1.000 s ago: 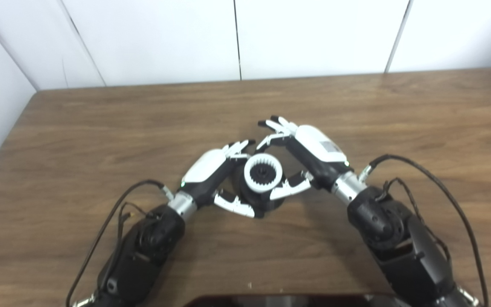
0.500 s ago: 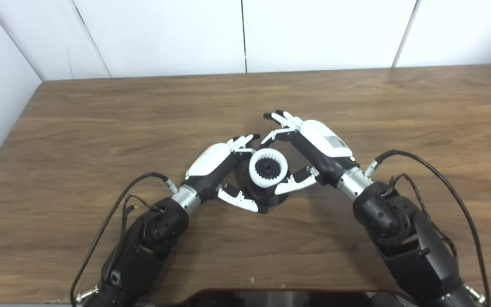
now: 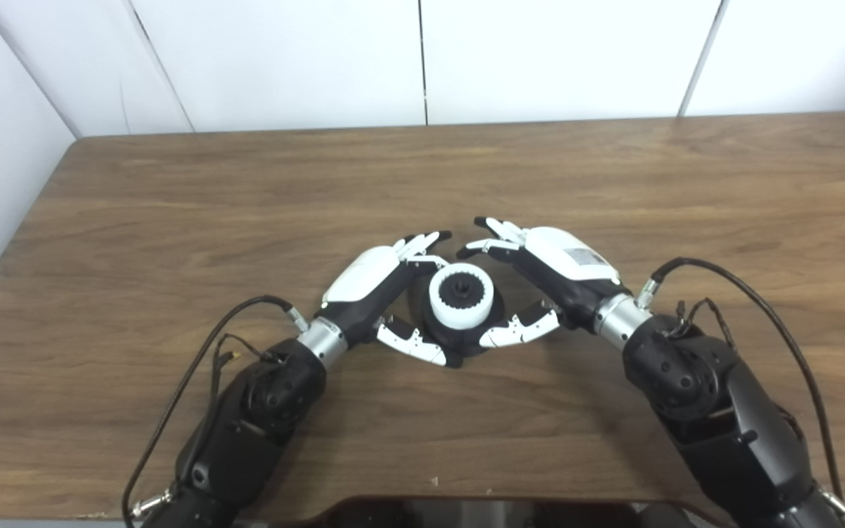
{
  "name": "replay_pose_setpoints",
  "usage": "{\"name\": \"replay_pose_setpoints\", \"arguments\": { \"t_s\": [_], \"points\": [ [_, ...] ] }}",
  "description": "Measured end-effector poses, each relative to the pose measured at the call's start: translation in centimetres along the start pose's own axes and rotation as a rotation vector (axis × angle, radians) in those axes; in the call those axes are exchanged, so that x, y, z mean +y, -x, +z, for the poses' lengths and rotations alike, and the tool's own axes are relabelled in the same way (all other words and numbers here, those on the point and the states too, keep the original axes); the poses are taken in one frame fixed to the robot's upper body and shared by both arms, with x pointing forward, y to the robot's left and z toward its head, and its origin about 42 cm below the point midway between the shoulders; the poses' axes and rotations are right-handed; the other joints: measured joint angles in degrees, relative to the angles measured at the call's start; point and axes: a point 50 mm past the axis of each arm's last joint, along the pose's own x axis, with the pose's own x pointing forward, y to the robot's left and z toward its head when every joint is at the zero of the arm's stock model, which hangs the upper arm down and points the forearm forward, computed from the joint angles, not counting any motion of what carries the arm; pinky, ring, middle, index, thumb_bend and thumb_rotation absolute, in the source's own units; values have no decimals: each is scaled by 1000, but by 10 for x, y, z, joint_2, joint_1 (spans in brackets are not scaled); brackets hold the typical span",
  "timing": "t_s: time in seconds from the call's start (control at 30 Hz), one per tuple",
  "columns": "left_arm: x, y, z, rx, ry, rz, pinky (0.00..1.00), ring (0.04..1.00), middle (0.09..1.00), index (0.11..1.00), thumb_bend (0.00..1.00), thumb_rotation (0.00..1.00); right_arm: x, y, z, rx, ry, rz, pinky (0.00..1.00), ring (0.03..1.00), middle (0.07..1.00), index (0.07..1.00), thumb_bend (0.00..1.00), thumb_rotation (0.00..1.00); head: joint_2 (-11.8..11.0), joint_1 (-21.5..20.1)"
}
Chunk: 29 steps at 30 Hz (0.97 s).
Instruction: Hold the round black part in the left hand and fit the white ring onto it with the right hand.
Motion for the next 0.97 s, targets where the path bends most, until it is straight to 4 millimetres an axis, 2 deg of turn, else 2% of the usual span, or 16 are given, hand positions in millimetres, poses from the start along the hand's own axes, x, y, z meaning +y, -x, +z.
{"name": "replay_pose_setpoints", "arguments": {
  "t_s": [0.13,0.23,0.63,0.97],
  "points": [
    [0,0,0,4,0,0,1000,1000,1000,655,1000,368,2,1,-2,18,-3,34,1000,1000,1000,970,1000,491,0,0],
    [0,0,0,3,0,0,1000,1000,1000,653,1000,368,1,2,-5,31,4,65,1000,1000,1000,998,1000,490,-1,-2],
    [0,0,0,1,0,0,1000,1000,1000,655,1000,371,-8,13,-21,89,27,83,1000,1000,1000,1000,1000,463,-4,-6],
    [0,0,0,0,-1,-1,1000,1000,1000,656,1000,372,-7,21,-29,111,21,85,1000,1000,1000,983,1000,454,-8,-9]
  ]
}}
